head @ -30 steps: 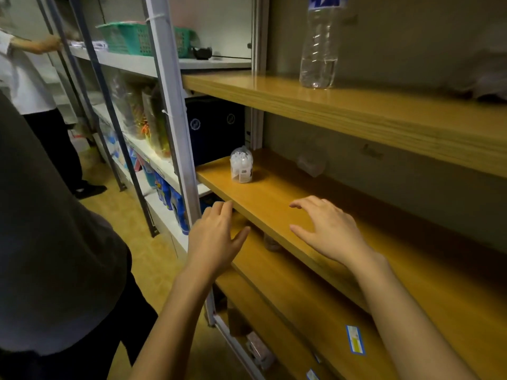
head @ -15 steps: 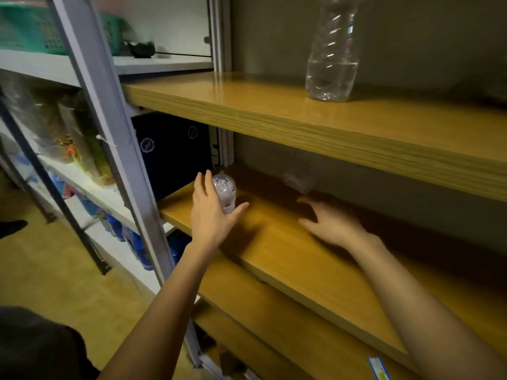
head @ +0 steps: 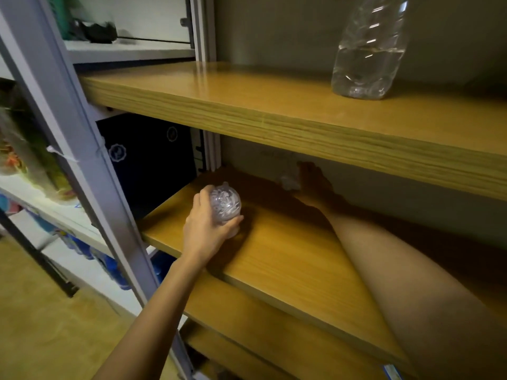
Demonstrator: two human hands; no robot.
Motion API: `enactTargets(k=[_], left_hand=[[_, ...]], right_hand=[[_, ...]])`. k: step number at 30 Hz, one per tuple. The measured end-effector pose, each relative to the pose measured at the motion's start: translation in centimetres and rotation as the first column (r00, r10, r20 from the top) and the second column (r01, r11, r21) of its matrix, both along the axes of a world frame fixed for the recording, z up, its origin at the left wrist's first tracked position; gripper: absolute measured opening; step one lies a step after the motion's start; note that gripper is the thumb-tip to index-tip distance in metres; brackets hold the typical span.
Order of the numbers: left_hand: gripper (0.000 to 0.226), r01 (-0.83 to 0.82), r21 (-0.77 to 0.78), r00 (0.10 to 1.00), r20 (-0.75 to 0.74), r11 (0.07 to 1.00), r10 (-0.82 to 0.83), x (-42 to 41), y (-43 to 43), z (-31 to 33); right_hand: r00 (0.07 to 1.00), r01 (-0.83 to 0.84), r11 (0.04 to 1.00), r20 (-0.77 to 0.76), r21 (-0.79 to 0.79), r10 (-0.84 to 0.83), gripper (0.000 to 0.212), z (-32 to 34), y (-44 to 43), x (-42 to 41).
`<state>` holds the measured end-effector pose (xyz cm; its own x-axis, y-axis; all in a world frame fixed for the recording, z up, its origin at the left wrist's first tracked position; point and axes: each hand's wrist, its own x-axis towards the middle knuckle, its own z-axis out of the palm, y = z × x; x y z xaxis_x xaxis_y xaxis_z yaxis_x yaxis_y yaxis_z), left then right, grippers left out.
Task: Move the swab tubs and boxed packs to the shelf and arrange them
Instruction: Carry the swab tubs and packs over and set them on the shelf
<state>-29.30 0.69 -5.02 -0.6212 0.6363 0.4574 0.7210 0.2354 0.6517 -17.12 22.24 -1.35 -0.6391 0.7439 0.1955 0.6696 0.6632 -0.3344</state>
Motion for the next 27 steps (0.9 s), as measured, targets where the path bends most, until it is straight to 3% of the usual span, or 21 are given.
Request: enactTargets(k=[4,8,13,17,21,24,27], left_hand=[[0.08,0.065,0.033,0.998,-0.02,0.997,-0.064,-0.4,-1.0,0.1],[0.081,0.081,0.057,0.996,0.028,0.995,-0.083,-0.9,-1.4,0.2],[0.082,0.113,0.051,0.992,0.052,0.992,-0.116,-0.1,-0.9,0.4],[0.082,0.202,0.055,0.977,0.063,0.978,-0.205,1.9,0.2,0.7],[0.081,0.322,0.065,0.938,0.115,0.945,-0.327,5.8,1.8,1.5],[0.08,0.424,0.076,0.896,0.109,0.903,-0.43,10.2,2.9,2.5],[0.082,0.532,0.083,0.831,0.141,0.843,-0.538,15.7,3.4,3.3]], right_hand=[[0.977,0.061,0.993,0.197,0.102,-0.08,0.093,-1.2,1.4,-2.0],[0.968,0.085,0.97,0.211,0.227,-0.134,0.079,-1.4,1.3,-2.2],[0.962,0.11,0.964,0.217,0.241,-0.164,0.085,-1.3,-0.6,0.3],[0.989,0.137,0.99,0.044,0.033,-0.139,0.083,-1.1,-3.8,5.8],[0.966,0.238,0.962,-0.075,-0.132,-0.249,0.088,-1.1,-7.2,13.2],[0.847,0.282,0.92,-0.379,-0.272,-0.372,0.083,-0.3,-10.3,19.8],[0.703,0.216,0.885,-0.563,-0.412,-0.434,0.08,0.4,-13.5,26.6]])
